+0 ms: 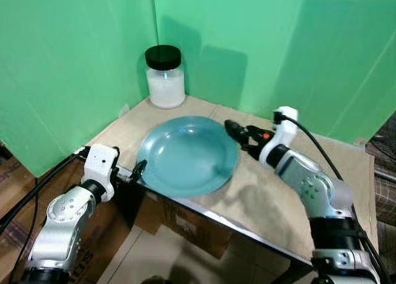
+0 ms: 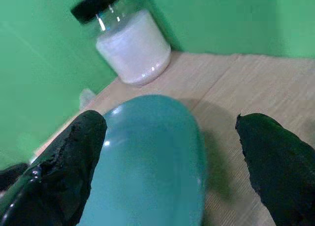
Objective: Setting the table
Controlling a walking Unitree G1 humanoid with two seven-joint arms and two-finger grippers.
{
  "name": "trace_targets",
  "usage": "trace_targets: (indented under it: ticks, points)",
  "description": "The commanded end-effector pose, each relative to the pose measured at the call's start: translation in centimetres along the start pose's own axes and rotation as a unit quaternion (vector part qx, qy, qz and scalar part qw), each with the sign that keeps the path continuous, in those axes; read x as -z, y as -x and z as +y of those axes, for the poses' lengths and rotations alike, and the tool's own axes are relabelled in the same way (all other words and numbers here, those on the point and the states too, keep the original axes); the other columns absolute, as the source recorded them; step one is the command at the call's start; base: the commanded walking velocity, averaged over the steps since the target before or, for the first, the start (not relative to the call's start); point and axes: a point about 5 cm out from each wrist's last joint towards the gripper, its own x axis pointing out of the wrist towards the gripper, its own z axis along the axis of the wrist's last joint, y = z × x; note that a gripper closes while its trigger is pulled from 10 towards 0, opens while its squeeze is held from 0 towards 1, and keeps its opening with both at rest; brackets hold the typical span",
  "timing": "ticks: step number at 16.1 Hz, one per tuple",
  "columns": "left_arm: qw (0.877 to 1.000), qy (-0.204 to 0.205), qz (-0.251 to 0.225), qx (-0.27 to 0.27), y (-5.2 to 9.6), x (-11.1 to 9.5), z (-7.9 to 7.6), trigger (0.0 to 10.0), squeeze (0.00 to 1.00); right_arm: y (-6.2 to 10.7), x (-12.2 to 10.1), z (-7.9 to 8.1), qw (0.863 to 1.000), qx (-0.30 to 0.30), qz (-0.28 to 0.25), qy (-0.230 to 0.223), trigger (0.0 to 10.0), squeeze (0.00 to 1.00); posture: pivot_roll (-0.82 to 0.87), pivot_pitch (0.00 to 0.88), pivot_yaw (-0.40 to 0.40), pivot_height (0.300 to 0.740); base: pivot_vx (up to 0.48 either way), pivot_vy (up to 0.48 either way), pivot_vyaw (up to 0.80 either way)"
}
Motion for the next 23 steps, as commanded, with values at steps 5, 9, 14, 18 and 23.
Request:
trace_targets:
  ticks: [5,9,14,18,23]
  points:
    - [1.000,-0.006,0.016,0.017,-0.3,1.0,-0.2,10.0,0.00,-0.7,0.3,0.0,0.999,0.000,0.053,0.007,10.0,0.00,0.00,0.049,-0.005,0.740,0.000,0.000,0.00]
    - [1.000,-0.008,0.009,0.017,-0.4,0.9,-0.3,10.0,0.00,-0.7,1.3,0.2,0.995,-0.026,0.096,-0.020,10.0,0.00,0.00,0.047,-0.010,0.740,0.000,0.000,0.00]
    - [1.000,-0.011,0.002,0.016,-0.5,0.7,-0.2,10.0,0.00,-0.2,2.7,0.4,0.982,-0.033,0.185,-0.027,0.0,0.00,0.00,0.044,-0.014,0.740,0.000,0.000,0.00]
    - [1.000,-0.011,0.003,0.016,-0.6,0.8,-0.2,10.0,0.00,0.1,2.8,0.2,0.968,-0.027,0.236,-0.076,0.0,0.00,0.00,0.038,-0.018,0.740,0.000,0.000,0.00]
    - [1.000,-0.014,0.001,0.016,-0.6,0.9,-0.1,10.0,0.00,0.1,2.7,0.5,0.967,-0.035,0.239,-0.088,0.0,0.00,0.01,0.025,-0.022,0.740,0.000,0.000,0.00]
